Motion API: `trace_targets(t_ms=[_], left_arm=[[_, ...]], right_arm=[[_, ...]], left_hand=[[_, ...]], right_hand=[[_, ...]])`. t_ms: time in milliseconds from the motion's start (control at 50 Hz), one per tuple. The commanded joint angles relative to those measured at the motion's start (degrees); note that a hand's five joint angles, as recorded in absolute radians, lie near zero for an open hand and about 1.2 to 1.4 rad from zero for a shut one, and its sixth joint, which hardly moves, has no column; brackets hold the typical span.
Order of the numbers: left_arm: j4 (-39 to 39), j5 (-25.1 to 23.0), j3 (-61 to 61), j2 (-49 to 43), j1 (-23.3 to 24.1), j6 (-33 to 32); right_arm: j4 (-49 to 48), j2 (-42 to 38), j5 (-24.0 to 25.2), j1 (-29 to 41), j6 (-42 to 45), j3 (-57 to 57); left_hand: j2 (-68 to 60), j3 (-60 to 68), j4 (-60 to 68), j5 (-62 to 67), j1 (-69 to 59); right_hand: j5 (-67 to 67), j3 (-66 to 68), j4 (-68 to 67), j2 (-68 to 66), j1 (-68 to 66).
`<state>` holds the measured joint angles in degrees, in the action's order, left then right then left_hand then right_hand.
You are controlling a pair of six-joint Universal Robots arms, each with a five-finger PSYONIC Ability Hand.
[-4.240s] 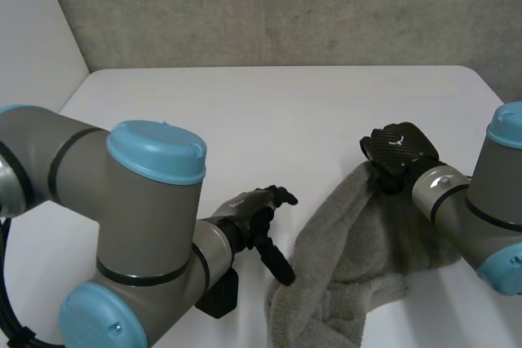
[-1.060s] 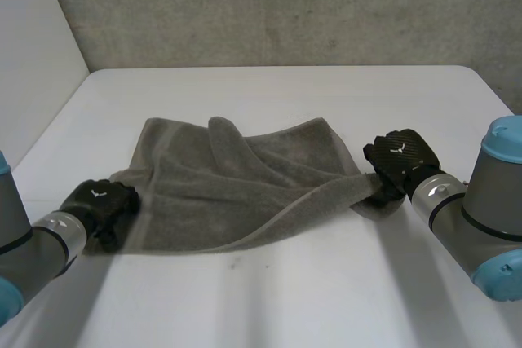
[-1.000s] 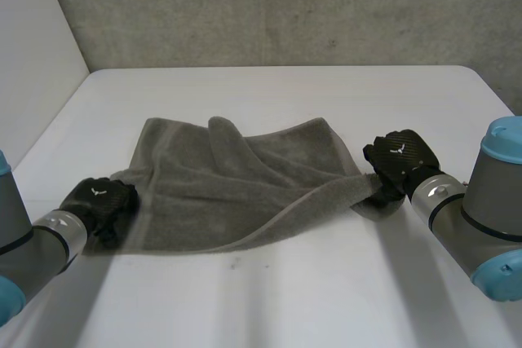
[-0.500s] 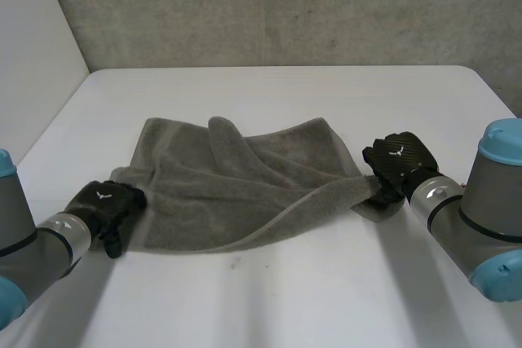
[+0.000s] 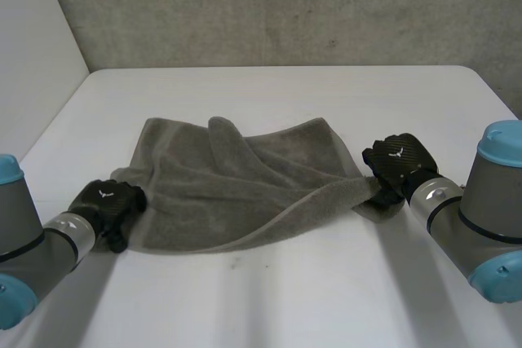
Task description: Fold the towel.
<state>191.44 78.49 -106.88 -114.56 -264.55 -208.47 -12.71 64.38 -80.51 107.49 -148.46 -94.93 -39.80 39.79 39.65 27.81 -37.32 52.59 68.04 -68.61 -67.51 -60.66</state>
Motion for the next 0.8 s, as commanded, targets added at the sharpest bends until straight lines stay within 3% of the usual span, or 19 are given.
trace_targets(t_ms=[20,180,220,400,520,680,800], left_arm=[[0.95,0.0,0.0,0.13,0.0,0.0],[0.95,-0.09,0.18,2.24,0.18,0.17],[1.13,-0.09,0.35,1.98,0.18,0.17],[2.09,0.18,0.71,3.65,1.23,0.09],[1.22,0.7,0.71,13.4,2.99,0.96],[-5.53,0.35,5.26,32.71,3.96,5.09],[-12.41,0.26,10.29,37.4,4.04,6.33]], right_arm=[[-0.21,0.04,0.0,0.0,0.01,0.0],[-0.21,0.04,0.0,0.0,0.01,0.0],[-0.21,0.04,0.0,0.0,0.01,0.0],[0.23,1.18,0.09,-0.53,0.01,0.88],[3.13,6.11,-0.26,-1.14,-0.16,2.82],[22.16,19.97,0.79,-5.18,-0.07,11.94],[30.55,24.48,4.83,-8.87,0.19,17.67]], left_hand=[[-16.34,16.35,16.48,18.33,-18.82],[-28.62,28.63,28.76,30.61,-31.1],[-40.15,40.16,40.3,42.14,-42.63],[-40.2,40.21,40.35,42.19,-42.68],[-40.2,40.21,40.35,42.19,-42.68],[-40.2,40.21,40.35,42.19,-42.68],[-40.2,40.21,40.35,42.19,-42.68]], right_hand=[[17.41,11.96,-11.39,-12.49,-19.34],[17.41,11.96,-11.39,-12.49,-19.34],[17.41,11.96,-11.39,-12.49,-19.34],[17.41,11.96,-11.39,-12.49,-19.34],[17.41,11.96,-11.39,-12.49,-19.34],[17.41,11.96,-11.39,-12.49,-19.34],[17.41,11.96,-11.39,-12.49,-19.34]])
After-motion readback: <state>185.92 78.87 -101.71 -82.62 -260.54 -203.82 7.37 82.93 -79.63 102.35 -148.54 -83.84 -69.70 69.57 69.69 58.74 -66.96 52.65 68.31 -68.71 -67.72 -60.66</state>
